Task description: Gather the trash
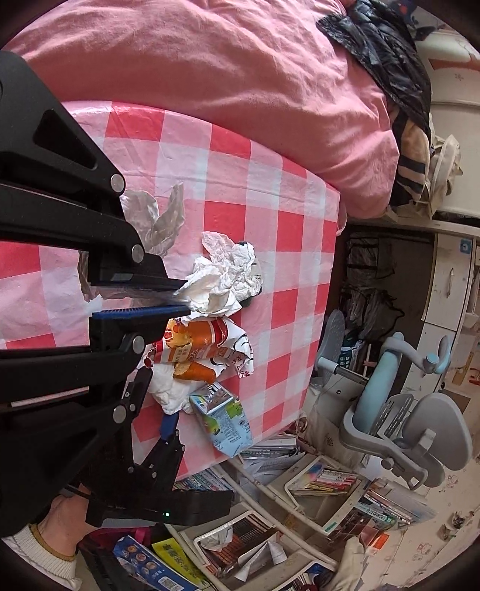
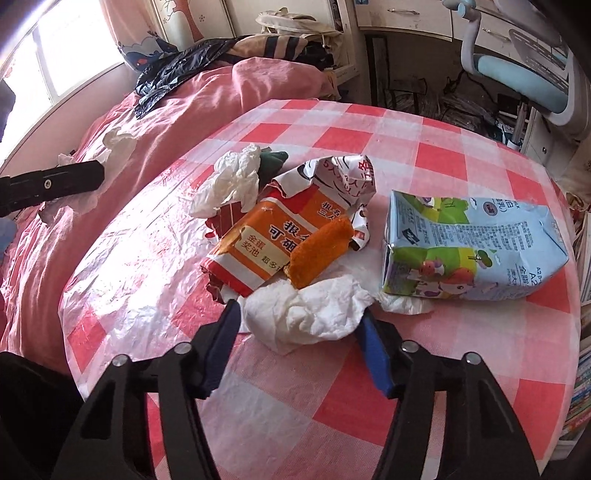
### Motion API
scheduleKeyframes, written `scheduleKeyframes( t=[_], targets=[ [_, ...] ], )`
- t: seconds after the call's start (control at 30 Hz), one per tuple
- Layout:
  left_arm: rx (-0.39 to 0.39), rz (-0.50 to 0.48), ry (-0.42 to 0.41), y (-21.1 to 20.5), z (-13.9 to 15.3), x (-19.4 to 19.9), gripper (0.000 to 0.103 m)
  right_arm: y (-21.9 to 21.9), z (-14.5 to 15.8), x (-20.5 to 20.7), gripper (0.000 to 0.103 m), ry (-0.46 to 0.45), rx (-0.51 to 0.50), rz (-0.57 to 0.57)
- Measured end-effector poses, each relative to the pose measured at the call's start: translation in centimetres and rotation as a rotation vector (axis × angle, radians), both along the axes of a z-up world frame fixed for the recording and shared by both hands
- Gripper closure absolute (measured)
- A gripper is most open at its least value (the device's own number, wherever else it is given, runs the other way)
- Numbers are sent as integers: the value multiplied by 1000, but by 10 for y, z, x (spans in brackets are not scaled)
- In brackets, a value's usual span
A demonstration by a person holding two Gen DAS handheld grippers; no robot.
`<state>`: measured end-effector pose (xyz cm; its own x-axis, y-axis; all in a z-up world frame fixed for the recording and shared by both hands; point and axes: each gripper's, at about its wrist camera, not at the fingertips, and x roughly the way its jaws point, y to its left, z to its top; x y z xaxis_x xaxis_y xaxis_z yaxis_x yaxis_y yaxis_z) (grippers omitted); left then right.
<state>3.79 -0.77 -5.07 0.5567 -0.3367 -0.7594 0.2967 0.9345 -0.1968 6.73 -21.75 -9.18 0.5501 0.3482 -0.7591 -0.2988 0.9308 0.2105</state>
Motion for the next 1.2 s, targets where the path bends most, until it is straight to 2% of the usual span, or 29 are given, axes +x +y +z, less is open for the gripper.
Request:
scheduleKeyframes(
  t=[0.13,0.3,0.5,0.67,0.9,1.2],
  targets=[
    [8,6,1,0,0,-1,94,-3,0,-2,76,18,15,15],
    [30,-7,-6,-5,1,-5,94,0,5,-15,86,22,25,44],
    [84,-16,-46,-15,6,-15,94,-2,22,-39,88,17,64,55],
    [133,-20,-82,-20,9,-21,94,1,40,-66,88,12,74,106],
    [174,-33,-106,-28,10,-27,94,-8,33,-70,88,9,131,76],
    [219,-50,-124,-34,8,-35,94,15,38,-85,88,-39,102,187]
  ],
)
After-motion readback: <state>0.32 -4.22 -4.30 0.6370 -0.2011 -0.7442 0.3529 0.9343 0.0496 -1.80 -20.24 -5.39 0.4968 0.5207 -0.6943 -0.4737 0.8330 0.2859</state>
